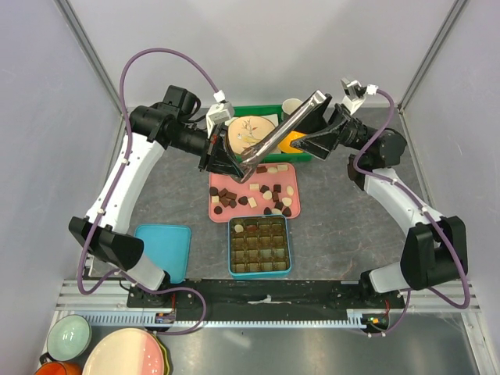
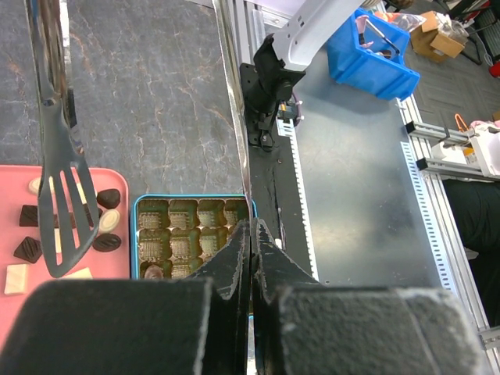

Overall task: Pack the chocolate
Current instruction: Pick up the clamp from the plate.

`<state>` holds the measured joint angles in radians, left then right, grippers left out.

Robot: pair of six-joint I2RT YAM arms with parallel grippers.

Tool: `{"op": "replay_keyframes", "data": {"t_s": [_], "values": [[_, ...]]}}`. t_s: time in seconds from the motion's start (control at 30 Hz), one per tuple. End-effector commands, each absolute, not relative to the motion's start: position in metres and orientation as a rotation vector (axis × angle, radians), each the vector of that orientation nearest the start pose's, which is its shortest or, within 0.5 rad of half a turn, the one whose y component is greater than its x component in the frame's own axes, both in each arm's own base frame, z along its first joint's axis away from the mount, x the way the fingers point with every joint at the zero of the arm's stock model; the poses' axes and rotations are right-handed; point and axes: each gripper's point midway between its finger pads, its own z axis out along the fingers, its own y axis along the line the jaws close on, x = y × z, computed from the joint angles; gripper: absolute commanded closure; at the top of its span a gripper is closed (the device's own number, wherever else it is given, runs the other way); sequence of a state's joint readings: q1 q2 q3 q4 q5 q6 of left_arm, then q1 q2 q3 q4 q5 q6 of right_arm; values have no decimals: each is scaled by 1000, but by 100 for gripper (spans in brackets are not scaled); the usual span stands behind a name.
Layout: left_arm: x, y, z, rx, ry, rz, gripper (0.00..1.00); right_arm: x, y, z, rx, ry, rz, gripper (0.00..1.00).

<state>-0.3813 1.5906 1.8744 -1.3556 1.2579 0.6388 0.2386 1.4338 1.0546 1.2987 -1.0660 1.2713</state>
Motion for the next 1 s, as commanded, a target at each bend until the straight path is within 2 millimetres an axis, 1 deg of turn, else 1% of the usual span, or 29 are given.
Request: {"op": "replay_keyframes", "data": {"t_s": [0.0,0.1,0.23,0.33,0.37,0.43,0.47,0.5,0.53,0.57,0.6,0.63,0.67,0.7,0.77,0.8,0.9,0.97], "values": [[176,-246,358,1321,1785,-1580,98,203,233,467,-972,701,1429,2],[174,-247,357,1331,1788,-1573,99,196,236,474,-991,680,1437,2],[173,-248,353,1357,1794,-1543,99,196,245,472,-1021,709,1464,2],[172,-248,349,1377,1801,-1514,98,204,250,469,-1006,755,1460,2],[172,-248,348,1381,1803,-1504,98,205,251,469,-1018,748,1429,2],[172,-247,345,1394,1812,-1480,99,210,256,465,-1006,805,1439,2],[172,-247,344,1399,1813,-1470,98,209,257,469,-1008,802,1413,2],[172,-248,341,1405,1820,-1463,99,218,263,463,-997,853,1394,3],[171,-247,340,1413,1822,-1450,99,222,264,462,-995,868,1367,4],[170,-248,339,1418,1817,-1445,99,219,265,465,-997,867,1340,4],[171,-248,337,1424,1824,-1435,99,229,270,458,-988,916,1298,5],[170,-248,337,1425,1828,-1432,99,232,272,455,-987,938,1277,9],[171,-249,337,1429,1821,-1419,99,232,275,452,-966,1001,1284,10],[171,-249,336,1433,1821,-1412,99,235,277,451,-978,988,1239,11],[171,-250,337,1434,1813,-1404,98,233,280,448,-964,1011,1244,18],[172,-250,336,1435,1817,-1396,99,234,280,448,-951,1018,1243,23],[172,-251,336,1450,1802,-1361,99,239,283,440,-909,1063,1270,27],[171,-250,334,1458,1804,-1325,99,241,285,437,-889,1067,1285,28]]}}
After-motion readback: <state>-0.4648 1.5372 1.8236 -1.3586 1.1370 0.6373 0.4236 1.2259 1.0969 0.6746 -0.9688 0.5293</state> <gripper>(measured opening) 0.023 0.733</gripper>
